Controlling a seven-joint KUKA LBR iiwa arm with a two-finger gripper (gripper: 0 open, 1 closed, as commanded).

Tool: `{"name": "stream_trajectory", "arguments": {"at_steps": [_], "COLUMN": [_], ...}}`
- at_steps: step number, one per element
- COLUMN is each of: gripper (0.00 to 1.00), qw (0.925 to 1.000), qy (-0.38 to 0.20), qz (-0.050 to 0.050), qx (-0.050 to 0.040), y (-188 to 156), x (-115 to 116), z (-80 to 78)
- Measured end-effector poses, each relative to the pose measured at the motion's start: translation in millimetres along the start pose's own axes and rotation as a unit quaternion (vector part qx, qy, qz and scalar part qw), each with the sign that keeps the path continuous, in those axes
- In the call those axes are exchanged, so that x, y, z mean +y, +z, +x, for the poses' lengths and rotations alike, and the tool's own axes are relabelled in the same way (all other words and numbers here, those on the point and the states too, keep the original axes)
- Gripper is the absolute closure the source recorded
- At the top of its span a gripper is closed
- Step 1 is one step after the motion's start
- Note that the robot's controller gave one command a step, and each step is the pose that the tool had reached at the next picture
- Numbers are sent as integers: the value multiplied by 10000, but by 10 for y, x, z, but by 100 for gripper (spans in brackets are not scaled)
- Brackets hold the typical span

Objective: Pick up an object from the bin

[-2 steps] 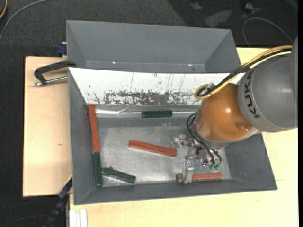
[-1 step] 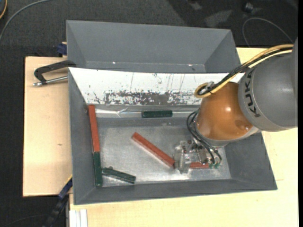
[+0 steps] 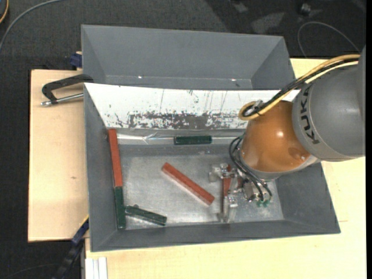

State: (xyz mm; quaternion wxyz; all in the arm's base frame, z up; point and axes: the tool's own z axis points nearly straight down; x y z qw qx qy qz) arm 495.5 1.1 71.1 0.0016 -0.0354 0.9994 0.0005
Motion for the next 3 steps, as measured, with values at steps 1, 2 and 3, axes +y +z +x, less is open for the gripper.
{"name": "stream_trajectory", "arguments": {"at_steps": [1,2,3], "gripper": [0,100,100], "qw": [9990,9991,9998], "qy": [-446,-423,-186], "qz": [-11,-2,0], "qx": [-10,-5,-53], "y": [7,7,-1437], "x": [480,455,465], "z": [-80,-79,-145]}}
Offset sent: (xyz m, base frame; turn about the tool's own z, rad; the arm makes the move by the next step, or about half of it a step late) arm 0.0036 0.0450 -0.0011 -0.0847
